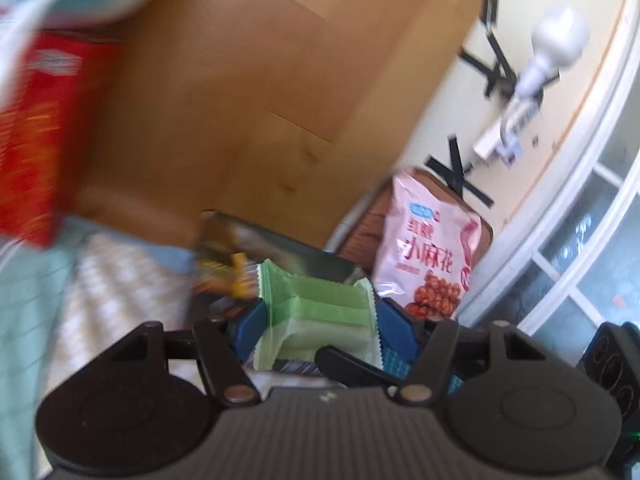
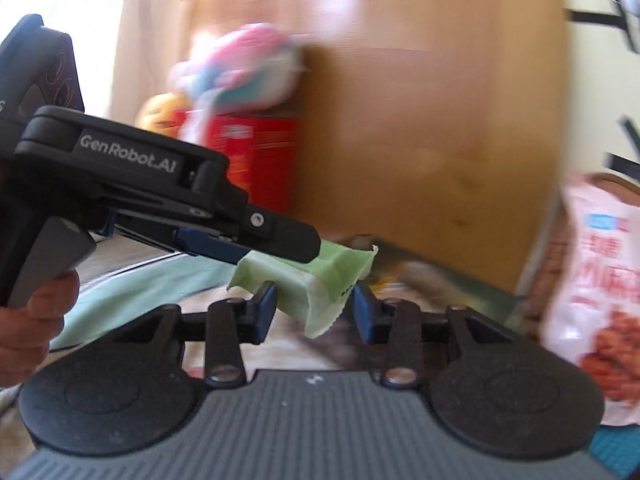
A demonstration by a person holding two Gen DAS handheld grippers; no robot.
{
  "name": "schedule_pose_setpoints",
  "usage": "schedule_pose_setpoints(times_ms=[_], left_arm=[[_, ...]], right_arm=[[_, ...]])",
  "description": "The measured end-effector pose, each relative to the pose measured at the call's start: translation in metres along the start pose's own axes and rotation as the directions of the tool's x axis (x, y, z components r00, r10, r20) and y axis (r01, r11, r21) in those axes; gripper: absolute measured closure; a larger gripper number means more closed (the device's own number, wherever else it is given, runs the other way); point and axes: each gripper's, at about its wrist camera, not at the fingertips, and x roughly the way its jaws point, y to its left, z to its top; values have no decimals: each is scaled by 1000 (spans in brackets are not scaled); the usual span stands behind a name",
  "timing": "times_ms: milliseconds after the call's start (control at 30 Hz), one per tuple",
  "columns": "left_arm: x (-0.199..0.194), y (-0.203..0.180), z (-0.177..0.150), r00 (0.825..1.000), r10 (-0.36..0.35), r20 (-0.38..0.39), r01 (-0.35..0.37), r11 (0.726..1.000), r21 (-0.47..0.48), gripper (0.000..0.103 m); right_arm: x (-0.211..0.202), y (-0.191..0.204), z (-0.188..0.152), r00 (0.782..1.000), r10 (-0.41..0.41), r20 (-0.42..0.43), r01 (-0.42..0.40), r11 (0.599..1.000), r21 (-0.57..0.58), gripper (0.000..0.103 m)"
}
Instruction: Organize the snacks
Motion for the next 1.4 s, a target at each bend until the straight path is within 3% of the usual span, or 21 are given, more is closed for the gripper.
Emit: schedule_pose_setpoints(times_ms=[233,333,567,733,933,1000,1067,1100,1200,1267,1333,1400], left_arm=[[77,-19,9,997,16,-75,-11,997,72,41],[85,-18,6,996,21,-85,-15,997,69,41],[24,-9,-8,999,-25,-46,29,996,87,39],[-43,18,-44,1000,-9,-29,10,999,35,39],[-93,37,-95,998,17,-55,-19,999,-43,39],[-97,32,-109,994,77,-80,-78,997,-12,39],[-99,30,-122,980,171,-102,-170,985,26,40],[-101,33,-128,973,207,-103,-205,978,32,33],[-117,48,-131,972,224,-66,-226,974,-26,31],[-124,54,-128,954,299,-34,-300,953,-34,32],[-129,58,-124,929,370,-19,-370,928,-33,37],[-134,62,-123,912,411,-2,-411,911,-40,37]], right_arm=[[19,-51,-9,989,-139,-58,142,989,47,57],[17,-59,-14,982,-183,-50,186,981,58,43],[-29,-76,-35,983,-178,-40,182,966,182,43],[-55,-77,-74,989,-55,-137,99,936,338,43],[-61,-50,-98,984,67,-164,11,899,437,43],[-55,-35,-95,981,103,-165,-21,900,436,45],[-45,-16,-93,970,166,-177,-76,900,429,56],[-39,-4,-93,962,188,-197,-94,908,408,57],[-39,28,-90,959,205,-195,-132,934,331,57],[-44,40,-89,955,234,-180,-166,930,327,63],[-51,47,-89,966,197,-170,-143,947,287,68],[-55,49,-87,981,106,-164,-65,969,238,68]])
